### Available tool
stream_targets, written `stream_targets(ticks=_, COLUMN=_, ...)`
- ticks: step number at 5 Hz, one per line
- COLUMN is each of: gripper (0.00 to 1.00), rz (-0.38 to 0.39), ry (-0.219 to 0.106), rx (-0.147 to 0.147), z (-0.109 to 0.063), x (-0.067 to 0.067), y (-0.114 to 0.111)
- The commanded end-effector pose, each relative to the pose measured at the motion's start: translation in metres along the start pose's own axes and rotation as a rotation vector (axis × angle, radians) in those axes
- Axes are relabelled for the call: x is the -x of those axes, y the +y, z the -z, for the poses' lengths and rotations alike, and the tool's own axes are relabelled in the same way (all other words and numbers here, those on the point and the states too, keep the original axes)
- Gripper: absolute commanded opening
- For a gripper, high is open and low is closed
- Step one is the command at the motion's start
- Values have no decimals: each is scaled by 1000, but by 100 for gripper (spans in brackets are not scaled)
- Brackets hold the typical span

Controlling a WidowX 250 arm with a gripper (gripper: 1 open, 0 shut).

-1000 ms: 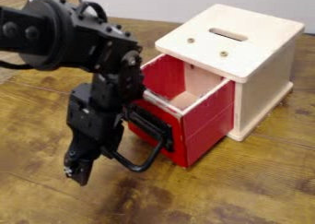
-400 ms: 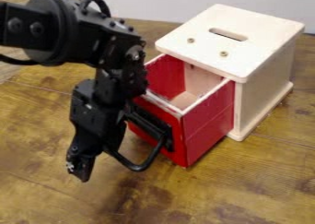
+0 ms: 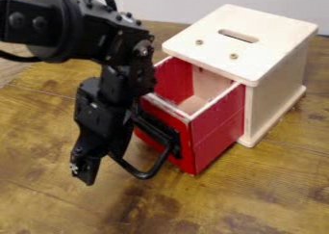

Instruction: Open the drawer

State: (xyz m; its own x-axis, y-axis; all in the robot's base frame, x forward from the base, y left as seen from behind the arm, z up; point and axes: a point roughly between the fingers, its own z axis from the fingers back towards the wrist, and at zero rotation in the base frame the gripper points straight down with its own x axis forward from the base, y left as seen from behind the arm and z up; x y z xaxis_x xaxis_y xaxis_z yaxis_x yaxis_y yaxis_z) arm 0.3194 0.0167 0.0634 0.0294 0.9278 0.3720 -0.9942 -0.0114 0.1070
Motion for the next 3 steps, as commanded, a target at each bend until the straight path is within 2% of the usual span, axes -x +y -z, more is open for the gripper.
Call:
stream_targets(ticks=1, gripper=100, rz=-143, ry=1, rx=89, z=-21, x=-53, y=-18)
stream_targets(ticks=2, gripper=100, rz=-150, ry=12, rx=93, z=-27, x=-58, y=-17)
stream_targets(ticks=3, gripper=100, rz=-159, ry=30, rx=100, z=-40, x=-67, y=-14)
